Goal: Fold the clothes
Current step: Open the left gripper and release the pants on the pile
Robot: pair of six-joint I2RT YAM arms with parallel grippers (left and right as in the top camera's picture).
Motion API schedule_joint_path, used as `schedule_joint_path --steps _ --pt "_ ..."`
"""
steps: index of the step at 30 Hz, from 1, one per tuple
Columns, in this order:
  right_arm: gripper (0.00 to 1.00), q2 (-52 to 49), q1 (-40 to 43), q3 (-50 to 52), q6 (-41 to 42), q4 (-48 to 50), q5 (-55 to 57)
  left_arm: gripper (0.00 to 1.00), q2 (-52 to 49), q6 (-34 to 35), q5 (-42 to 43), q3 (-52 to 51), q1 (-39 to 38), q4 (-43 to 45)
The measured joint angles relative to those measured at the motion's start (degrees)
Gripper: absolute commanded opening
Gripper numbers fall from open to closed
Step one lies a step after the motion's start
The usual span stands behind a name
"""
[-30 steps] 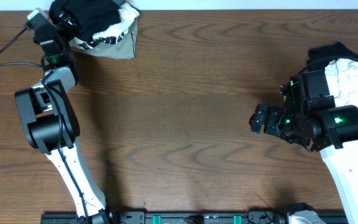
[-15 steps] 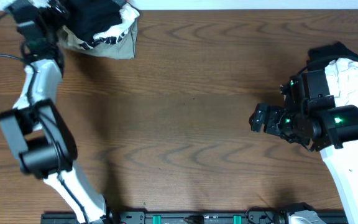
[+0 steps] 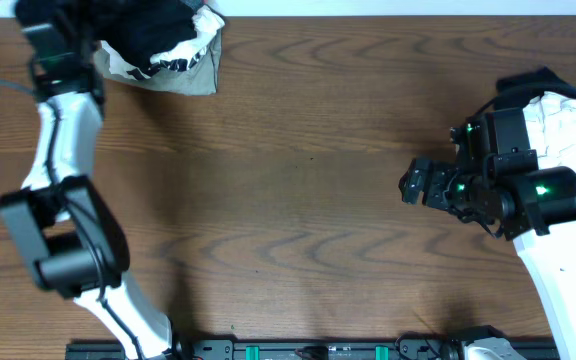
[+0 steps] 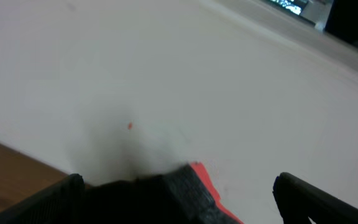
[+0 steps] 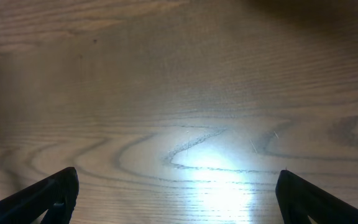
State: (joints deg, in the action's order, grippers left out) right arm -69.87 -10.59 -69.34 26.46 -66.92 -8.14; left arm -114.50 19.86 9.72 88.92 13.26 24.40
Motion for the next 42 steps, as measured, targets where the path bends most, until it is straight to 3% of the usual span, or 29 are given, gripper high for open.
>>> schedule_joint_path --steps 6,13,20,31,36,42 --pt "0.99 -1.8 0.0 2.6 0.0 0.6 0.0 0.98 -12.7 -9.5 -7.6 0.2 -5.7 14.3" --pt "0.99 -3.8 0.0 5.3 0.0 2.4 0.0 0.98 -23.1 -15.4 -14.1 0.2 -6.5 17.0" --pt "0.99 -5.1 0.0 5.4 0.0 3.0 0.0 0.98 -21.0 -16.8 -18.4 0.2 -6.4 18.5" --pt "0.99 -5.1 0.0 5.4 0.0 4.0 0.0 0.98 -5.5 -16.9 -19.5 0.8 -8.0 19.1" --pt "0.99 -5.1 0.0 5.4 0.0 4.0 0.0 0.98 -8.0 -16.9 -19.1 1.1 -8.1 18.3" --pt "0.99 -5.1 0.0 5.4 0.0 4.4 0.0 0.98 -17.9 -16.9 -19.1 1.1 -8.1 17.9"
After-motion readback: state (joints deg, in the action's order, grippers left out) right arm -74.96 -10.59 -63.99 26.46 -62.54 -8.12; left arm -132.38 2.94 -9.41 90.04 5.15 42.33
